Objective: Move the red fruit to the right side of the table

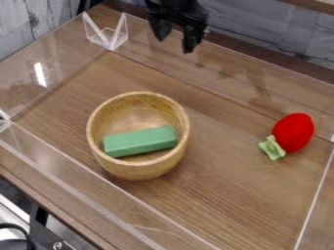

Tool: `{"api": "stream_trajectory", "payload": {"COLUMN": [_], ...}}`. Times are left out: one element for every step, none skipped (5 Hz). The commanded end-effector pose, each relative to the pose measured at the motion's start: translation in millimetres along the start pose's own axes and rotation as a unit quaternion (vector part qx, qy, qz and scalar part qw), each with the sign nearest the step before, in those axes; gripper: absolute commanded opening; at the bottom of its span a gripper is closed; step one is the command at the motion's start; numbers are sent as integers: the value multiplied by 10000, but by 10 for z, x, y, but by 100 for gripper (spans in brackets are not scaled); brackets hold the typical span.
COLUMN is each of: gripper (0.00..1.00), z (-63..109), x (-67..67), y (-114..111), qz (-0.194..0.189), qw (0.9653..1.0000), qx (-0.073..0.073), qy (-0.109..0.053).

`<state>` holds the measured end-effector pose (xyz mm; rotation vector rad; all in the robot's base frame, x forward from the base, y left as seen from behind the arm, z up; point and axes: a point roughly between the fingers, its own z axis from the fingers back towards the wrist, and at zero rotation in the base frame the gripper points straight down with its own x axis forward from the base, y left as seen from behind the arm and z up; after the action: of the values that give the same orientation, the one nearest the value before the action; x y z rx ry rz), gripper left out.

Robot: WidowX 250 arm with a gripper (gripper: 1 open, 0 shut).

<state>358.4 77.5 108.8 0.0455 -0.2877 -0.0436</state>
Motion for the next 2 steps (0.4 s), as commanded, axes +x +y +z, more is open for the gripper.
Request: {"api": "stream_trajectory", "payload": {"gripper": [100,100], "z": [131,124], "x": [166,158], "y": [157,143], "qz": [96,82], "qw": [9992,9992], "qx": [222,218], "qy": [-328,-312]}}
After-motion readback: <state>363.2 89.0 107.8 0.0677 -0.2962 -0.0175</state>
